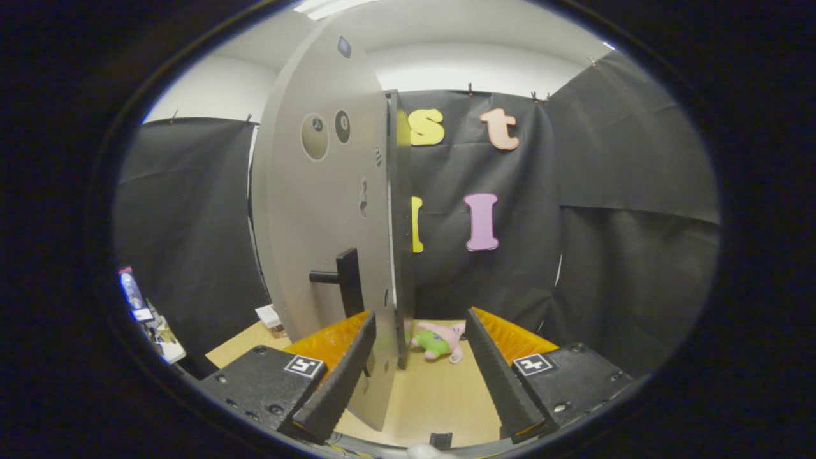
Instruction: Open the shoe cabinet door, grab the shoes and put them into the shoe cabinet, then close the shoe cabinet door.
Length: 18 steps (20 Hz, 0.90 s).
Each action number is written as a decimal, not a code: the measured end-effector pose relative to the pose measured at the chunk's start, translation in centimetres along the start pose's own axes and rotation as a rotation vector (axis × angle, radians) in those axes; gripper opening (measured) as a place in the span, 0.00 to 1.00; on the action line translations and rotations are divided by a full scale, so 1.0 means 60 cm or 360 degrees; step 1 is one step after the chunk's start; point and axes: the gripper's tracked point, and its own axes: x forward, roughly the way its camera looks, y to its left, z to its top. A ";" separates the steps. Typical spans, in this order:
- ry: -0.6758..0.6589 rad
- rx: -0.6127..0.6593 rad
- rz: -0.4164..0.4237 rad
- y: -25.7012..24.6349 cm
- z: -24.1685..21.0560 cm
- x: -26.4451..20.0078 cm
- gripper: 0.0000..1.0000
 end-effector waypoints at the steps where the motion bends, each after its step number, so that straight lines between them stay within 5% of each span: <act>1: -0.0002 0.0012 0.0002 0.005 0.001 0.001 0.94; 18: 0.0009 0.0009 0.0105 0.306 -0.028 0.081 0.94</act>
